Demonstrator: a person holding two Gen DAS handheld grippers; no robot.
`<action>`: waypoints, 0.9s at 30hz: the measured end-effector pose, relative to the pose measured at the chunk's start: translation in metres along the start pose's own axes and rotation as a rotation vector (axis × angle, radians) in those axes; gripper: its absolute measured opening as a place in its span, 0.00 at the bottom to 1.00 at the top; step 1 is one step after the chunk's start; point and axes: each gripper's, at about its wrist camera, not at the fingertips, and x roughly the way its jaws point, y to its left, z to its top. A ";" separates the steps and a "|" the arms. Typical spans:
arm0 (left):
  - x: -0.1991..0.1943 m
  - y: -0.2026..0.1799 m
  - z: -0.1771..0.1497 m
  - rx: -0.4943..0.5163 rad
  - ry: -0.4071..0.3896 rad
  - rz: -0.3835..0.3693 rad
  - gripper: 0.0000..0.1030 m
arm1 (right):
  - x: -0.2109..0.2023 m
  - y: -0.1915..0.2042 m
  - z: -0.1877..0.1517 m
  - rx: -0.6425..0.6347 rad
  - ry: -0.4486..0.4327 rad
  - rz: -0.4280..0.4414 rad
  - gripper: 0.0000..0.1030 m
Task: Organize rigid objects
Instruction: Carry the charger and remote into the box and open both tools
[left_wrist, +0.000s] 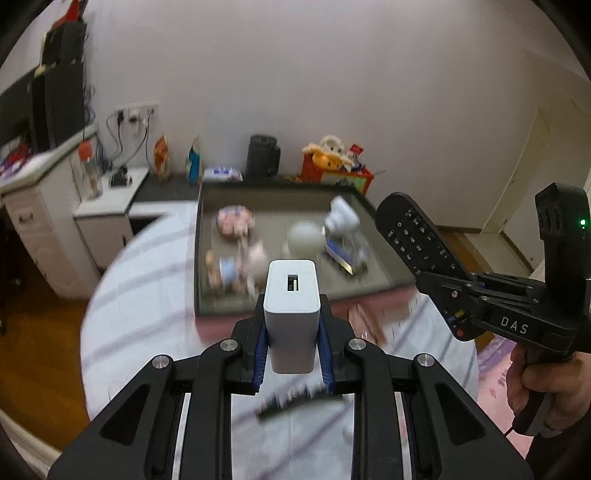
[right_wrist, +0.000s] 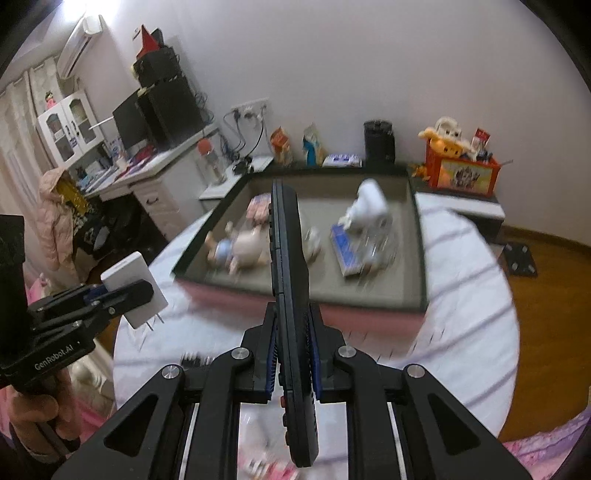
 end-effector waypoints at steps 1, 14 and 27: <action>0.004 0.000 0.007 0.004 -0.003 0.000 0.22 | 0.002 -0.003 0.007 0.002 -0.006 -0.006 0.14; 0.103 0.005 0.049 -0.014 0.092 0.000 0.22 | 0.087 -0.033 0.057 0.077 0.060 -0.003 0.14; 0.130 0.010 0.041 -0.048 0.156 0.050 0.74 | 0.113 -0.048 0.044 0.117 0.097 -0.021 0.59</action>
